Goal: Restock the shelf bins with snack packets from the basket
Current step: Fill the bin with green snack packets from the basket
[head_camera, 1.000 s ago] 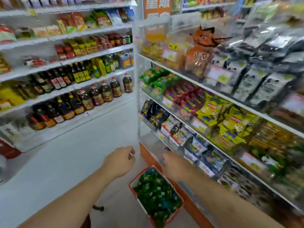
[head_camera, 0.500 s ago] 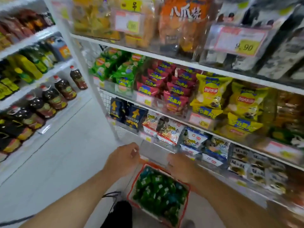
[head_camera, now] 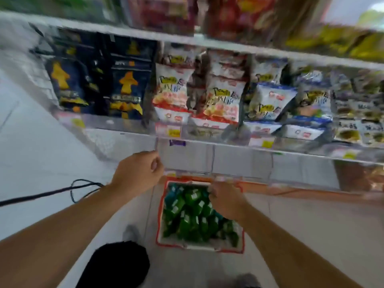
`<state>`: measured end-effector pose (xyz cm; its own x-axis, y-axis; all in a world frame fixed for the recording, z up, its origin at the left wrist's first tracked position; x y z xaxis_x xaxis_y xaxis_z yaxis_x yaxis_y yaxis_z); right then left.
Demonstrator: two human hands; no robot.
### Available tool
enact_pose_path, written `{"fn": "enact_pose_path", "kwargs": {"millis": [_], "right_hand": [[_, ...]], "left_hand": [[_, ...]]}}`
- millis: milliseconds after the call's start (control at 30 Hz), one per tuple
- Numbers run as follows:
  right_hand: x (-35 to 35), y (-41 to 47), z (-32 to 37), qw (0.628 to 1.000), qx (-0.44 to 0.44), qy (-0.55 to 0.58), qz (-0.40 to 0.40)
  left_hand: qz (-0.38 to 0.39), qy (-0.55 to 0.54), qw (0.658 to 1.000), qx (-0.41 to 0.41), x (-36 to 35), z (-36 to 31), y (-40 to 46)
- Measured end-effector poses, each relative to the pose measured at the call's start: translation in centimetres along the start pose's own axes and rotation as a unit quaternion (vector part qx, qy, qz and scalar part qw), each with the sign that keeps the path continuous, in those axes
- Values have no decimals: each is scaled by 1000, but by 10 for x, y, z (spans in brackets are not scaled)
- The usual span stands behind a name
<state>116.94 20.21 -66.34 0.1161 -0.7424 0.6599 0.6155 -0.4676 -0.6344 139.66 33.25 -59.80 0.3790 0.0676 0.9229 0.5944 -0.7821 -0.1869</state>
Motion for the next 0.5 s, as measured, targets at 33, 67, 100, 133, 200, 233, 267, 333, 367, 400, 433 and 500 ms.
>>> {"fn": "enact_pose_path", "kwargs": {"millis": [33,67,100,133,200,233,267,333,367,400,433,500], "right_hand": [[-14,10,-13,1000,-3,0,-6],[-27,20,-24,1000,-3,-10,-14],[-39,25,-33,1000,-3,-19,-24],[-52,31,-43,999,-6,-22,-32],[-74,34,-58,999,-16,-11,-41],[-86,32,-65,999,-20,-11,-44],[-98,27,-71,999,-24,-12,-43],[-116,10,-82,998,-37,-6,-50],[-125,-4,-85,997,-47,-3,-61],[-133,-20,-85,996,-58,1,-69],[-140,-38,-84,995,-70,9,-77],[-154,-68,-82,992,-80,28,-88]], "left_hand": [[2,4,1000,0,-25,5,1],[5,8,1000,-4,-49,7,0],[11,7,1000,-17,-73,6,0],[20,-2,999,-31,-98,4,-2],[43,-32,997,-61,-136,-7,-8],[50,-52,994,-78,-153,-14,-14],[56,-74,991,-96,-166,-21,-21],[67,-102,987,-108,-187,-30,-38],[78,-103,985,-113,-193,-35,-50],[93,-99,983,-123,-200,-38,-63],[111,-94,980,-137,-204,-41,-76],[146,-82,973,-158,-210,-47,-102]]}}
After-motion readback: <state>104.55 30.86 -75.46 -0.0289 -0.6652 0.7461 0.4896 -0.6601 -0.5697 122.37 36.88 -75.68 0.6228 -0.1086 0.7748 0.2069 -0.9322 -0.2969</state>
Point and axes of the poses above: each hand's wrist, its own y-axis towards the middle knuckle, its own x-axis out of the back of the hand, z = x × y, the point moved 6 cm from there along y, towards the middle knuckle, and after that the axes turned 2 degrees about y, right-handed, at the moved point
